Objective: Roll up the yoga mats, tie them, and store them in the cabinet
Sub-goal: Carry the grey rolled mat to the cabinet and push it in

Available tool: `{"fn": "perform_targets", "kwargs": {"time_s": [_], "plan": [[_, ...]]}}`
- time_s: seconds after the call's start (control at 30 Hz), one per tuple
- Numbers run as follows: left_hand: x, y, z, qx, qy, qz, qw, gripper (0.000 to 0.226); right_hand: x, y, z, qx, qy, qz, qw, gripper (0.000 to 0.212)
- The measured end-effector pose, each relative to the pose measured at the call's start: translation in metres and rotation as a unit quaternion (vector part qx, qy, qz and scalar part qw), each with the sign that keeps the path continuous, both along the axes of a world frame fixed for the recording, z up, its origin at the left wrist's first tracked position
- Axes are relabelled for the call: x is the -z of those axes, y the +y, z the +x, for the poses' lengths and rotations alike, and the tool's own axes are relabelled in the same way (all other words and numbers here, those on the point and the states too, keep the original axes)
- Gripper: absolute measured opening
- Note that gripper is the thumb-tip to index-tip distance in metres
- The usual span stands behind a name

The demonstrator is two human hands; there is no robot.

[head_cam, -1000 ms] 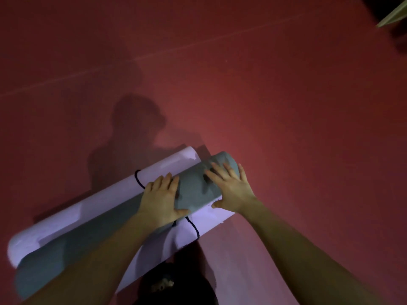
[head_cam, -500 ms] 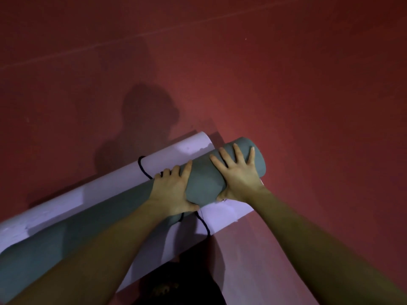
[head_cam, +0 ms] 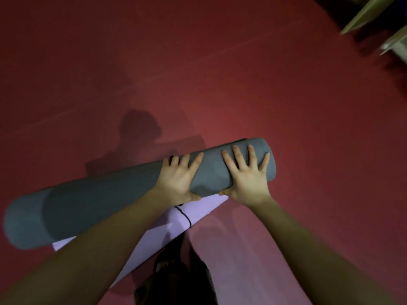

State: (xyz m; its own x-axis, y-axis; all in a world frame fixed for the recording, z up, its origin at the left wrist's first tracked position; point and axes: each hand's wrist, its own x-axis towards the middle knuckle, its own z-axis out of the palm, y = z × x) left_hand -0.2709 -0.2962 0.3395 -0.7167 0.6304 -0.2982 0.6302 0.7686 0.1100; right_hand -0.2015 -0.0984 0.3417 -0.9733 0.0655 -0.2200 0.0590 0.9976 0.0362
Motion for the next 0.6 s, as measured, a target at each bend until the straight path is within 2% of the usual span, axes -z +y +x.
{"fn": "perform_targets", "kwargs": {"time_s": [0.2, 0.3, 0.4, 0.6], "plan": [[-0.174, 0.055, 0.000, 0.130, 0.078, 0.000, 0.988, 0.111, -0.162, 0.032, 0.040, 0.114, 0.042, 0.001, 0.993, 0.118], [-0.242, 0.082, 0.000, 0.184, 0.122, 0.001, 0.975, 0.113, -0.227, 0.049, 0.055, 0.147, 0.067, 0.024, 0.987, 0.118], [-0.292, 0.113, 0.001, 0.229, 0.153, 0.015, 0.961, 0.115, -0.281, 0.078, 0.065, 0.154, 0.089, 0.051, 0.983, 0.122], [-0.349, 0.193, -0.007, 0.295, 0.184, 0.053, 0.936, 0.116, -0.353, 0.166, 0.073, 0.090, 0.085, 0.144, 0.982, 0.126]]}}
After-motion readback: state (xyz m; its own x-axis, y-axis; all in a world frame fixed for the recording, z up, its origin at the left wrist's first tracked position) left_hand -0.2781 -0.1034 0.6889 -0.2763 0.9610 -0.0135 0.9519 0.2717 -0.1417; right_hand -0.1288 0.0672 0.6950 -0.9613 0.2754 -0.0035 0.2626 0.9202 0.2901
